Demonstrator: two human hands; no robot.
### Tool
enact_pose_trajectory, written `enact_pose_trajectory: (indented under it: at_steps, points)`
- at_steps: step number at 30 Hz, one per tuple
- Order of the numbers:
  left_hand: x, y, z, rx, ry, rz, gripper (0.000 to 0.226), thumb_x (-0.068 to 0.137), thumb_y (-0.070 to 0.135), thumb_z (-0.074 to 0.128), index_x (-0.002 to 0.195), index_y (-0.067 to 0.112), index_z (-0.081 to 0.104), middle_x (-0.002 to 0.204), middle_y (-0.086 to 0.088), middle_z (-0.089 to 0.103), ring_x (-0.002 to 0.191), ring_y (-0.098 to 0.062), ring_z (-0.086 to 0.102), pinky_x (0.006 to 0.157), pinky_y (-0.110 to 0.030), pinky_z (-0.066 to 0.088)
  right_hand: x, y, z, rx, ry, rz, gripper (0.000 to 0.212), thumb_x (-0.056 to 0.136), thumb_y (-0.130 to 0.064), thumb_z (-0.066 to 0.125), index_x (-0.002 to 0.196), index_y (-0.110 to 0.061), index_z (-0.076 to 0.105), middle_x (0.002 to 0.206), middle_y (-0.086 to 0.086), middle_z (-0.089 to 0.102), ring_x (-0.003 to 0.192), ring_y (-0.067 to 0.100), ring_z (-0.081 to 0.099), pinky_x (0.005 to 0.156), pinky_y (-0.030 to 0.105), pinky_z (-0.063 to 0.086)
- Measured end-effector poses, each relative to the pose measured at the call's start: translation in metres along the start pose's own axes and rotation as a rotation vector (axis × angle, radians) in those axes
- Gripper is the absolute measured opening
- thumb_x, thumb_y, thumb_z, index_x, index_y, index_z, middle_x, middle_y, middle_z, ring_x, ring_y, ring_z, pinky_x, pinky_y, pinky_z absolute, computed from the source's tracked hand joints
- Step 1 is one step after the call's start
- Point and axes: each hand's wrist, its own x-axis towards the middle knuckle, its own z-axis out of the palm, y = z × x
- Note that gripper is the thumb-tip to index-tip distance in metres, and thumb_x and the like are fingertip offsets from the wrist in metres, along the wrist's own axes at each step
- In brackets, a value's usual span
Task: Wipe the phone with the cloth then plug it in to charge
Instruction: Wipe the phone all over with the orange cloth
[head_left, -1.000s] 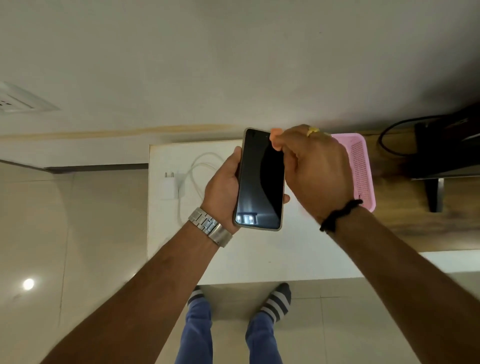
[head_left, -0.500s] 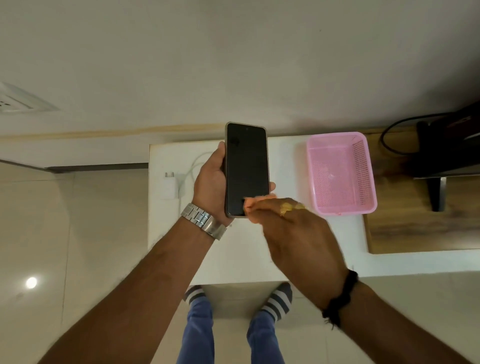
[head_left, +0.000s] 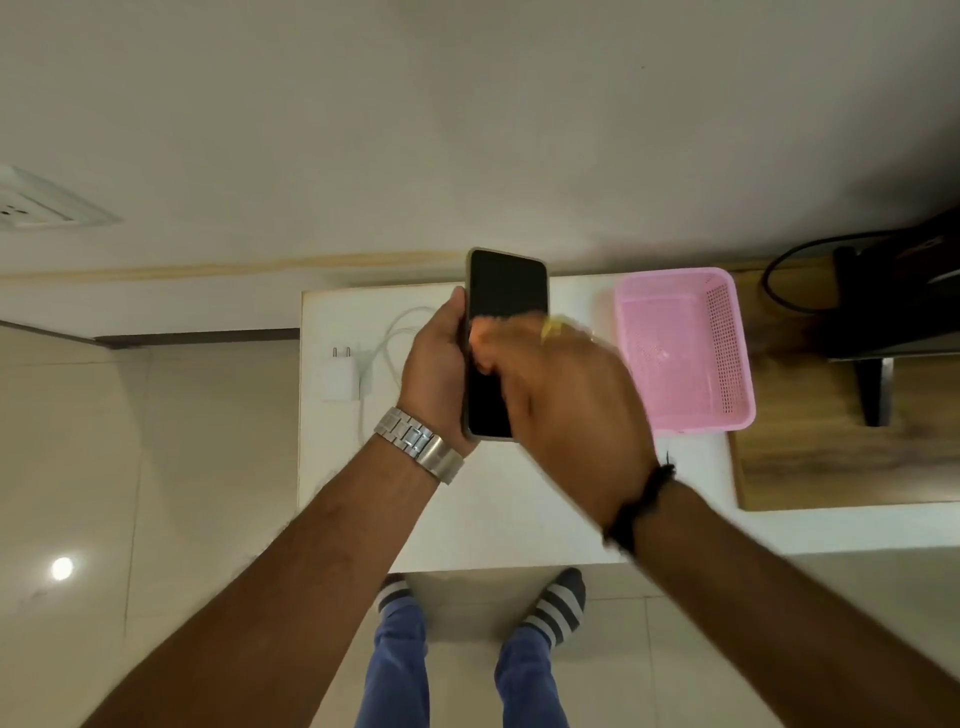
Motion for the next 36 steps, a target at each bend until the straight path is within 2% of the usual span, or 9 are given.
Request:
enact_pose_trajectory:
  at_steps: [2, 7, 11, 15, 19, 21, 26, 29, 36]
  points:
    - [0.000, 0.000, -0.003, 0.042, 0.034, 0.010, 0.056, 0.100, 0.060, 0.046, 0.105, 0.016, 0.080, 0.102, -0.011, 0.074, 0.092, -0.027, 0.072, 0.095, -0.041, 0.054, -0.025, -0.008, 0.000, 0.064, -0.092, -0.034, 0.020, 0.088, -0.007, 0.072, 0.108, -0.006, 0.074, 0.101, 0.016, 0.076, 0.085, 0.034, 0.074, 0.077, 0.047, 0.063]
    - [0.000, -0.025, 0.001, -0.050, -0.004, -0.081, 0.048, 0.103, 0.053, 0.047, 0.115, 0.017, 0.075, 0.119, -0.012, 0.070, 0.117, -0.031, 0.061, 0.120, -0.047, 0.034, 0.033, 0.018, -0.016, -0.058, 0.076, 0.060, 0.030, 0.092, -0.013, 0.045, 0.098, -0.014, 0.074, 0.104, 0.007, 0.074, 0.092, 0.029, 0.067, 0.077, 0.041, 0.056]
    - [0.001, -0.016, 0.000, -0.062, -0.023, -0.052, 0.047, 0.101, 0.052, 0.052, 0.110, 0.013, 0.077, 0.113, -0.010, 0.071, 0.110, -0.029, 0.067, 0.115, -0.044, 0.040, 0.013, 0.000, -0.005, -0.016, 0.050, 0.070, 0.037, 0.091, -0.023, 0.037, 0.097, -0.015, 0.072, 0.101, 0.006, 0.073, 0.087, 0.026, 0.067, 0.076, 0.038, 0.058]
    - [-0.003, -0.020, -0.001, -0.020, -0.022, -0.068, 0.053, 0.099, 0.055, 0.054, 0.129, 0.013, 0.066, 0.125, -0.012, 0.064, 0.121, -0.031, 0.058, 0.119, -0.046, 0.035, -0.001, -0.001, -0.008, 0.015, 0.075, 0.013, 0.033, 0.093, -0.022, 0.043, 0.101, -0.014, 0.074, 0.106, 0.006, 0.075, 0.090, 0.027, 0.070, 0.077, 0.038, 0.061]
    - [-0.010, -0.034, -0.001, -0.033, -0.070, -0.109, 0.052, 0.103, 0.057, 0.045, 0.111, 0.018, 0.080, 0.109, -0.012, 0.075, 0.092, -0.032, 0.074, 0.084, -0.048, 0.062, 0.042, 0.028, -0.015, -0.099, 0.095, 0.099, 0.028, 0.094, -0.012, 0.046, 0.100, -0.013, 0.074, 0.104, 0.007, 0.072, 0.094, 0.029, 0.066, 0.077, 0.039, 0.054]
    - [-0.012, -0.029, -0.005, -0.005, -0.069, -0.103, 0.057, 0.102, 0.060, 0.043, 0.118, 0.017, 0.077, 0.109, -0.014, 0.074, 0.085, -0.033, 0.072, 0.076, -0.050, 0.064, 0.040, 0.040, -0.019, -0.135, 0.075, 0.129, 0.025, 0.098, -0.011, 0.048, 0.102, -0.012, 0.073, 0.104, 0.008, 0.072, 0.094, 0.029, 0.065, 0.081, 0.040, 0.053]
    - [-0.010, -0.009, -0.003, 0.008, 0.000, -0.046, 0.072, 0.102, 0.063, 0.039, 0.152, 0.012, 0.050, 0.141, -0.022, 0.056, 0.118, -0.037, 0.057, 0.115, -0.053, 0.040, -0.019, 0.014, -0.014, -0.042, 0.018, 0.105, 0.020, 0.095, -0.013, 0.056, 0.105, -0.013, 0.074, 0.102, 0.007, 0.075, 0.088, 0.026, 0.071, 0.079, 0.038, 0.060]
    - [-0.011, -0.009, -0.001, 0.019, 0.037, -0.055, 0.074, 0.100, 0.064, 0.042, 0.146, 0.008, 0.056, 0.122, -0.019, 0.065, 0.108, -0.034, 0.064, 0.109, -0.049, 0.045, -0.037, -0.003, -0.010, 0.012, -0.110, -0.027, 0.023, 0.089, -0.016, 0.068, 0.110, -0.010, 0.075, 0.107, 0.010, 0.076, 0.092, 0.029, 0.074, 0.084, 0.042, 0.062]
    - [-0.010, -0.022, 0.004, -0.003, 0.003, -0.051, 0.051, 0.103, 0.054, 0.047, 0.122, 0.013, 0.071, 0.118, -0.013, 0.070, 0.109, -0.030, 0.066, 0.112, -0.046, 0.043, 0.011, 0.007, -0.010, -0.009, 0.092, 0.108, 0.032, 0.093, -0.019, 0.041, 0.100, -0.016, 0.073, 0.107, 0.002, 0.073, 0.094, 0.022, 0.066, 0.083, 0.034, 0.055]
